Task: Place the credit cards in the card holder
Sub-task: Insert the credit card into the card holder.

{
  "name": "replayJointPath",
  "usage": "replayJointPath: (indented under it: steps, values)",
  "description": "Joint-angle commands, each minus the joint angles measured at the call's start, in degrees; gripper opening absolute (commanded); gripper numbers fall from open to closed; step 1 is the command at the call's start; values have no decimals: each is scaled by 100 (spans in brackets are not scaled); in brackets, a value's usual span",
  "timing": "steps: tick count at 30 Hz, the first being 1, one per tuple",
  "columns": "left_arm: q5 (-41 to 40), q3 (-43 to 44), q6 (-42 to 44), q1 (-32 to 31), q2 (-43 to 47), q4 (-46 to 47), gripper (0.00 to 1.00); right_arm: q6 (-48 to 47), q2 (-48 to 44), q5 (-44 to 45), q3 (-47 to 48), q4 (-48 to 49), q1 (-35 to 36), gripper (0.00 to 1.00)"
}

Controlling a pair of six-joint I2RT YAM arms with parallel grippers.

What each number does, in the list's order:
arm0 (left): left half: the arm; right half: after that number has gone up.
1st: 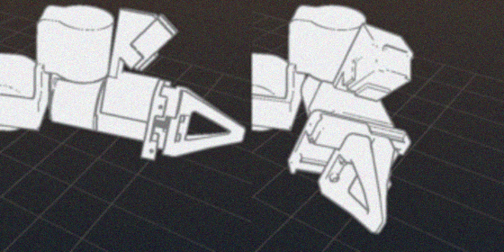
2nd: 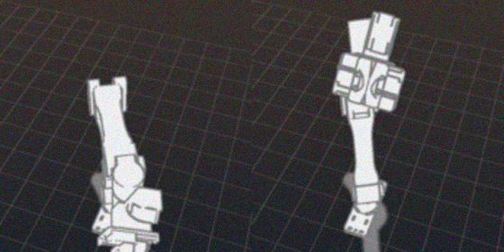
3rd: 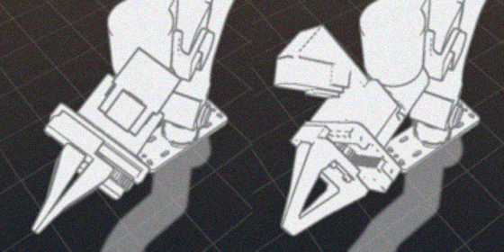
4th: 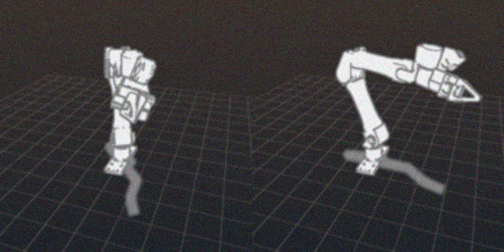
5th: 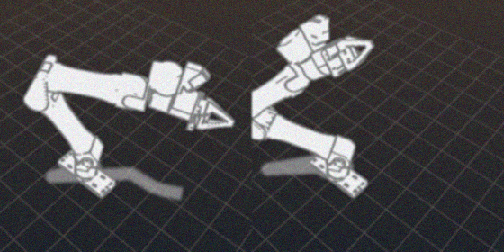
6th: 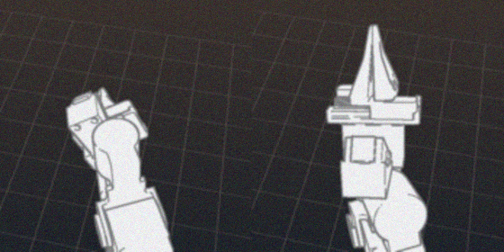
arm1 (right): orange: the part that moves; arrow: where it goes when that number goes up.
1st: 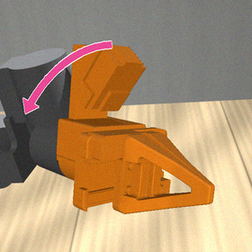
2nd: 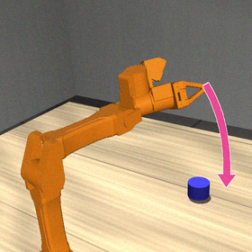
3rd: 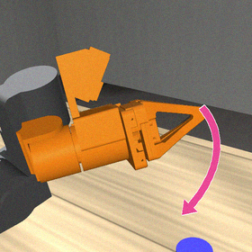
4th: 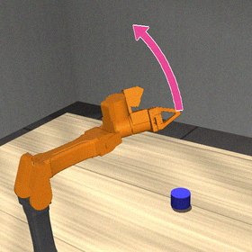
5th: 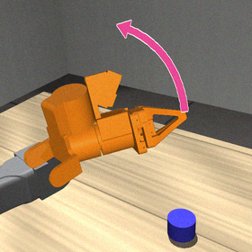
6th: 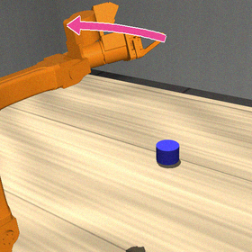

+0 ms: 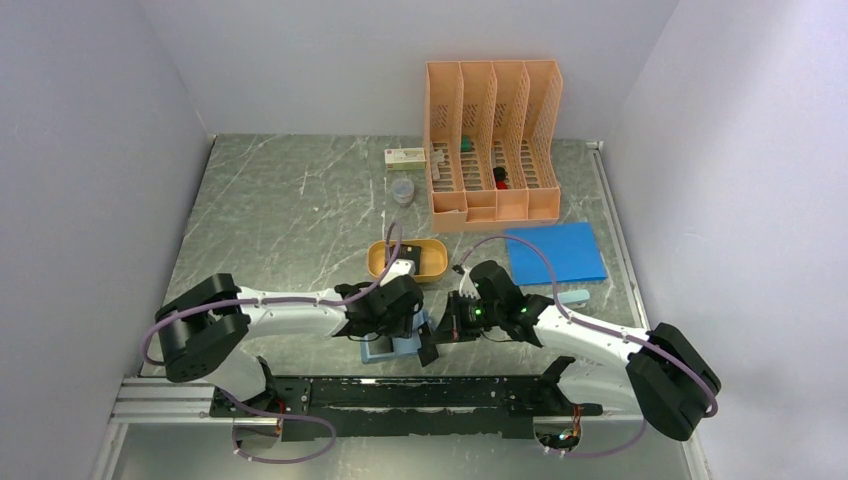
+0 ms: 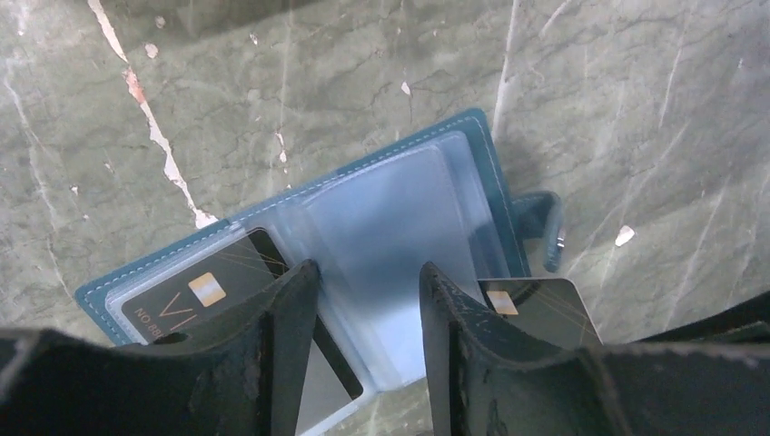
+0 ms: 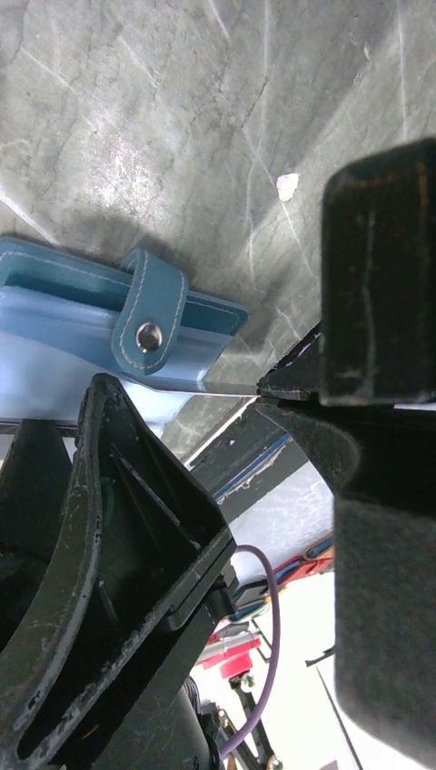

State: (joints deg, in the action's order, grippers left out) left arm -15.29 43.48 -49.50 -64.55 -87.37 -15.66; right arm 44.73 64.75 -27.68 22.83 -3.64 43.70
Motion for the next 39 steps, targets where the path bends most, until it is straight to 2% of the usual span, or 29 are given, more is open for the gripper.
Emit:
replayJointPath:
  steps: [1,3,5,7,10,23,28,39]
  values:
    - [-105,61,87,-34,-298,42,48,-89,-12,-66,42,181,52,0]
    - [-200,24,97,-29,-438,43,40,-104,-22,-27,30,125,54,0]
    - [-267,-9,85,-26,-595,26,24,-128,-39,35,20,38,64,0]
    - [-305,-51,54,-31,-735,11,15,-163,-82,134,13,-87,66,0]
    - [-317,-159,-7,-35,-838,48,6,-195,-221,338,2,-346,63,0]
    - [-333,-449,-160,-32,-925,257,5,-141,-1230,1198,28,-1468,54,0]
    - [-284,-499,-192,-24,-956,326,5,-19,-1442,1277,2,-1428,43,0]
    - [-290,-527,-232,-31,-931,327,5,27,-1290,1060,116,-1031,49,0]
